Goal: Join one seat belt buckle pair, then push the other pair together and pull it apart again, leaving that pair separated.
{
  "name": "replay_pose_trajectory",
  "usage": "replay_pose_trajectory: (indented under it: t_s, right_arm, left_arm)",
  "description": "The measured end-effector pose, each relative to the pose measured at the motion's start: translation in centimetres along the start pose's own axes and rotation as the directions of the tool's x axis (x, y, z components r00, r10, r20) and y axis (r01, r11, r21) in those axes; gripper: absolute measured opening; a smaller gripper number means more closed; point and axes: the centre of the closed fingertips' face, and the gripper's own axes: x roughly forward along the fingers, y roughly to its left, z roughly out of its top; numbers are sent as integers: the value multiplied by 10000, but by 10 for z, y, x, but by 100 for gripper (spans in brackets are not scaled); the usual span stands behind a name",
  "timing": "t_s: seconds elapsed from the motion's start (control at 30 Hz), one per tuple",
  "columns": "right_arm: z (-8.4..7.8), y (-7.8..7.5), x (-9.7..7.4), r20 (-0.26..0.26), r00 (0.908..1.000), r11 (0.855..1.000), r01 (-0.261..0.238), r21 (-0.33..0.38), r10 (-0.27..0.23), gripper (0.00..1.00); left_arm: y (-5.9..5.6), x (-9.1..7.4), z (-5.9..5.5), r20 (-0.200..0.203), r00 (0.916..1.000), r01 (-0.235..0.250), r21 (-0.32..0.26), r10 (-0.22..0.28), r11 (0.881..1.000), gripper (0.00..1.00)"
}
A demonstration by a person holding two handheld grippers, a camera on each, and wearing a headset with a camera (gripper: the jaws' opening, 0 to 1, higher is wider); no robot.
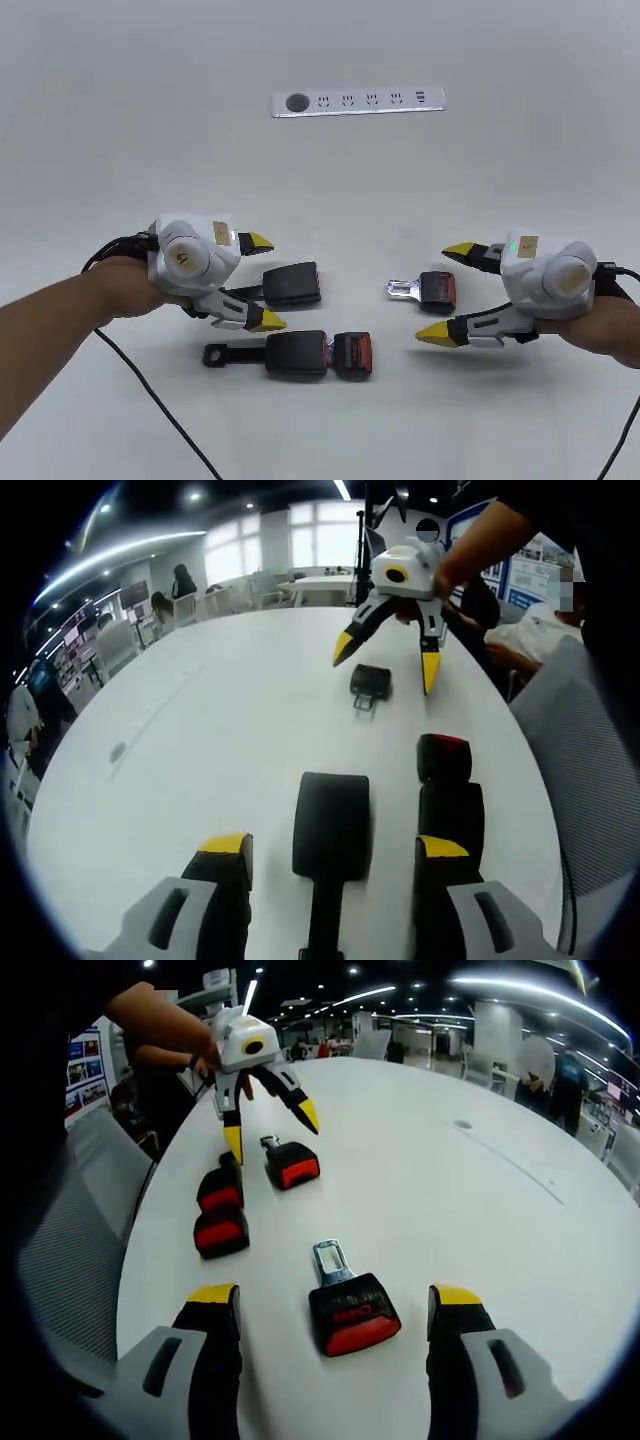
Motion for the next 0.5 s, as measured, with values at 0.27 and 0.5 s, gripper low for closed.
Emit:
replay_pose_trajectory:
  t_s: [0.27,0.5]
  right_arm:
    - [-12,0,3,-488,9986,9998,-197,-44,194,57]
    - [-17,-3,8,-655,9977,9992,-213,-331,191,55]
  left_arm:
    - [-2,12,-5,-264,9990,362,84,-360,9993,63]
    - [-4,21,-4,-157,9981,601,706,-591,9957,57]
